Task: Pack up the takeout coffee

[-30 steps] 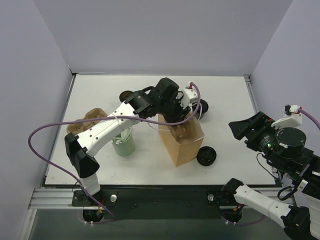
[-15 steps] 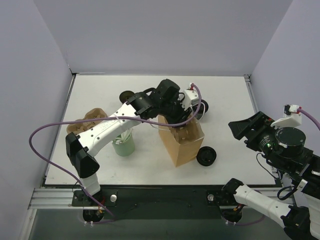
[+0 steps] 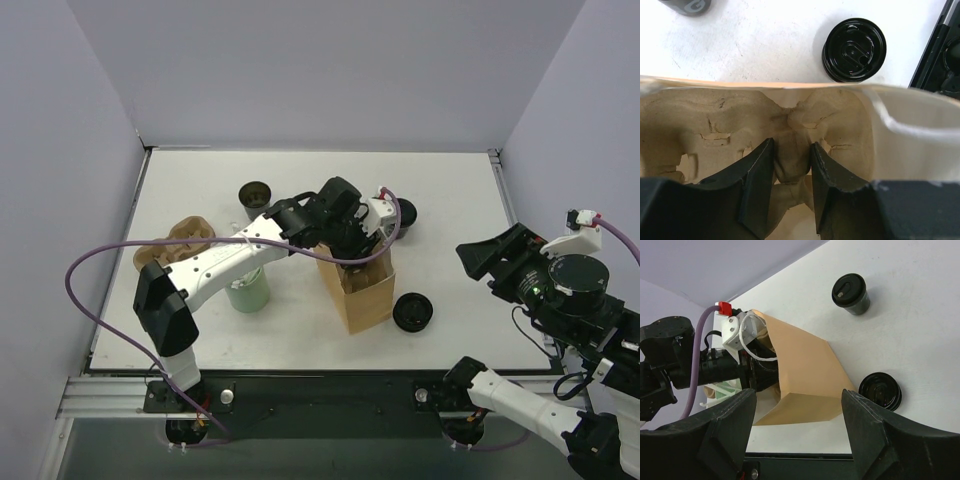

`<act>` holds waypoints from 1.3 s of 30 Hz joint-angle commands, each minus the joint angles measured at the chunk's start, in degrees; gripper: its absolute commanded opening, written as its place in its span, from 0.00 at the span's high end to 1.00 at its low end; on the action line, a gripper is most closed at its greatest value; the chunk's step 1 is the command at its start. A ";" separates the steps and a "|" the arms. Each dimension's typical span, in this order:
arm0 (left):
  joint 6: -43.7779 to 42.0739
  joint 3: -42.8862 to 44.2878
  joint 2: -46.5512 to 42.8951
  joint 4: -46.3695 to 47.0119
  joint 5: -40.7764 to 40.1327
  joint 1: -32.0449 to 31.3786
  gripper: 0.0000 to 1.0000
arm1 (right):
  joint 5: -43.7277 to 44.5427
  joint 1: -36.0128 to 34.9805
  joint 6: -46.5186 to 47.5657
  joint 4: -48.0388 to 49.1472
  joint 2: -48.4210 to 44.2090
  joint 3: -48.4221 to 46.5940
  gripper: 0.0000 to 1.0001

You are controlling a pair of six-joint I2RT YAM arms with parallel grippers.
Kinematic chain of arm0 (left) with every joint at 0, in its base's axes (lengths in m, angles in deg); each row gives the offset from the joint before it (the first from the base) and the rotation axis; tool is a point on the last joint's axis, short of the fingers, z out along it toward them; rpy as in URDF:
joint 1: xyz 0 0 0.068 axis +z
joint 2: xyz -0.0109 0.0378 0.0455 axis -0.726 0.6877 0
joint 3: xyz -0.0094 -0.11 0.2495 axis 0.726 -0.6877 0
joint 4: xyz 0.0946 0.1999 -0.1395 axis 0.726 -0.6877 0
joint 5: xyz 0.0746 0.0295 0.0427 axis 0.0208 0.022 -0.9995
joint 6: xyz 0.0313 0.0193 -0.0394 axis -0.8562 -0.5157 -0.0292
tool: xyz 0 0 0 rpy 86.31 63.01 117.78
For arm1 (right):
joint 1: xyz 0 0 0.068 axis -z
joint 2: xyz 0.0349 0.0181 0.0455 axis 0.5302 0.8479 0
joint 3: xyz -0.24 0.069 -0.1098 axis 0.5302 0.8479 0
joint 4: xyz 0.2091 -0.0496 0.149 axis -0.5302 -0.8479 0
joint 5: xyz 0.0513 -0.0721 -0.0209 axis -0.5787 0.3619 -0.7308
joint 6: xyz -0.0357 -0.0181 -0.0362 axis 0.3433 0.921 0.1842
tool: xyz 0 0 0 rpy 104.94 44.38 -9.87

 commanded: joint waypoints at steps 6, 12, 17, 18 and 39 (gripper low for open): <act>1.35 -2.44 -3.34 5.70 1.19 -0.16 0.58 | 1.49 0.32 0.06 -0.19 -1.76 1.35 0.30; 1.00 -0.24 -4.22 4.38 0.40 -0.16 0.57 | 1.31 0.32 -0.29 -0.19 -1.85 1.97 0.30; 1.26 -3.05 -4.31 5.43 0.49 -0.16 0.54 | 1.23 0.32 -0.82 -0.11 -1.94 2.32 0.30; 1.43 -3.75 -4.31 6.13 0.66 -0.16 0.54 | 1.14 0.23 -0.82 -0.10 -2.11 2.32 0.30; 2.66 -10.18 -3.78 12.11 -3.91 -0.33 0.31 | 2.37 0.32 -0.73 0.16 -3.78 4.52 0.28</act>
